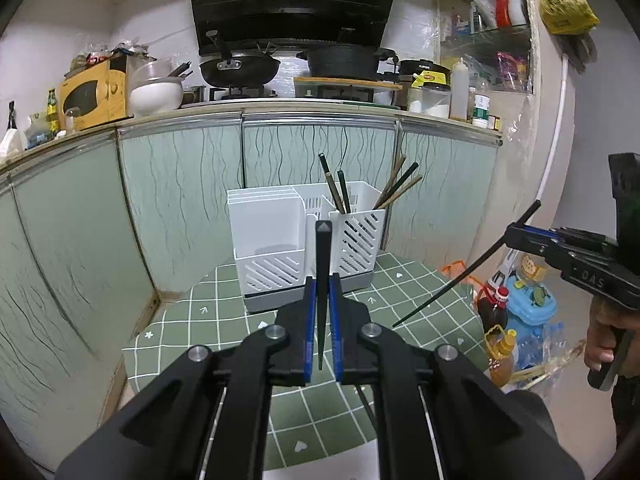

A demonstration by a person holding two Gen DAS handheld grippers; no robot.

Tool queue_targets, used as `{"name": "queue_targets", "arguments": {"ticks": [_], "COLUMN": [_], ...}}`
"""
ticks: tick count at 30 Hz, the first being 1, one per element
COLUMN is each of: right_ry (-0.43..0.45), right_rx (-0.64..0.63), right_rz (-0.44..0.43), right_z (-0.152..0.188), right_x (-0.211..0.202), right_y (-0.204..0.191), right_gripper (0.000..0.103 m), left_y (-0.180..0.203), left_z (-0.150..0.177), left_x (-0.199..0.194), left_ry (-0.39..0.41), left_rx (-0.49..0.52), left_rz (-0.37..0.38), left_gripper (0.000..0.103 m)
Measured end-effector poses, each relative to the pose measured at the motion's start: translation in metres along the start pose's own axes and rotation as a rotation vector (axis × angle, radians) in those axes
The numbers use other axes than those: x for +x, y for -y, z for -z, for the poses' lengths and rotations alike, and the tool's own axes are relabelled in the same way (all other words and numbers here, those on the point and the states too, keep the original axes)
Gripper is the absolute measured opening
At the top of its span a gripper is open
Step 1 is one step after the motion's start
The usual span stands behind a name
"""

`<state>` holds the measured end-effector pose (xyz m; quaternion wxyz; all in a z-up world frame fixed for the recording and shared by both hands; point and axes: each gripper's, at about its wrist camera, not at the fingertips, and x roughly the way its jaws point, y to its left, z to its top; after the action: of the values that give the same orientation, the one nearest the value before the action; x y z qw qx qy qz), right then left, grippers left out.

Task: Organize utensils
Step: 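Lift both held black chopsticks upright and carry them above the white holder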

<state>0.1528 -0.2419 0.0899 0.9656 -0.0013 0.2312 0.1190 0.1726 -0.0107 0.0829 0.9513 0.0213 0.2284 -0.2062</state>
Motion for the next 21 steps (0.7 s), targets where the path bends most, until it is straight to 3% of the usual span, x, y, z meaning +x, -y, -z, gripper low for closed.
{"name": "queue_targets", "arguments": {"ticks": [11,21], "right_ry": [-0.015,-0.001], "right_rx": [-0.019,-0.026], "right_rz": [-0.004,-0.009], "right_z": [-0.035,-0.092], "right_x": [-0.004,0.002], "right_y": [0.012,0.024], "right_gripper": [0.006,0.006], "left_y": [0.013,0.025], "left_z": [-0.045,-0.104], "left_x": [0.02,0.032], "left_ry": [0.022,0.075], "left_rx": [0.033,0.037], "left_rz": [0.02,0.047], "left_gripper": [0.006,0.006]}}
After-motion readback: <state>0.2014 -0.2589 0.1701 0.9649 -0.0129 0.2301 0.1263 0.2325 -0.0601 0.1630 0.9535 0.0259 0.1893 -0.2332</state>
